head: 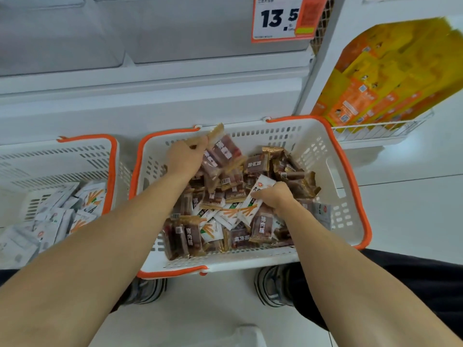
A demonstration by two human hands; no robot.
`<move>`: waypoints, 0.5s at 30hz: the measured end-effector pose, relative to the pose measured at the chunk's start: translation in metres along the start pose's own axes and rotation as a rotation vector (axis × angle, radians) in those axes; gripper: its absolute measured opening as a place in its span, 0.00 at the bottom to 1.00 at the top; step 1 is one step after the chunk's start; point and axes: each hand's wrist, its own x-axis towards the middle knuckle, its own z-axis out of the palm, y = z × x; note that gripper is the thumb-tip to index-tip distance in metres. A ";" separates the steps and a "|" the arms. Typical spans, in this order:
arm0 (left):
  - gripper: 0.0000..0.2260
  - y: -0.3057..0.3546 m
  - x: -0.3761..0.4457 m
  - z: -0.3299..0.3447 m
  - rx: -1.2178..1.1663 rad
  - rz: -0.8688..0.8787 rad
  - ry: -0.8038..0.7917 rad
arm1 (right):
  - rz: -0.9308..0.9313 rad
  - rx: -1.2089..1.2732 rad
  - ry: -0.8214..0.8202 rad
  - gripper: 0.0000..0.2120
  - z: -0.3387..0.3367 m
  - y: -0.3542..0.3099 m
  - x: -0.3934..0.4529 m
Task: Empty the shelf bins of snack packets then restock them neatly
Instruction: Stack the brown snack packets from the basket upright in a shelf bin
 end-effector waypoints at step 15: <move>0.28 -0.095 -0.054 0.005 0.764 0.051 -0.717 | -0.337 -0.182 -0.145 0.23 0.047 -0.011 -0.030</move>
